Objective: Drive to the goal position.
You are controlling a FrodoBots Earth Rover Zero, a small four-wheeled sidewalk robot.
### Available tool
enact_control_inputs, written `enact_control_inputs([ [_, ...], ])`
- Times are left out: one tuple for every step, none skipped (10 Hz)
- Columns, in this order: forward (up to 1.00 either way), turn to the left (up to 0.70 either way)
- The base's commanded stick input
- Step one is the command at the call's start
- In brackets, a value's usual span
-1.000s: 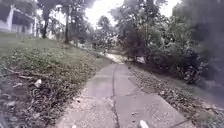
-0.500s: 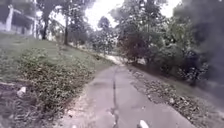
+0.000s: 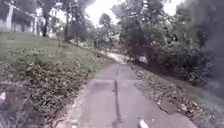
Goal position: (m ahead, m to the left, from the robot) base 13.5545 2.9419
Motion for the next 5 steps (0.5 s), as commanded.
enact_control_inputs([
  [0.70, 0.00],
  [0.70, 0.00],
  [0.70, 0.00],
  [0.70, 0.00],
  [0.70, -0.01],
])
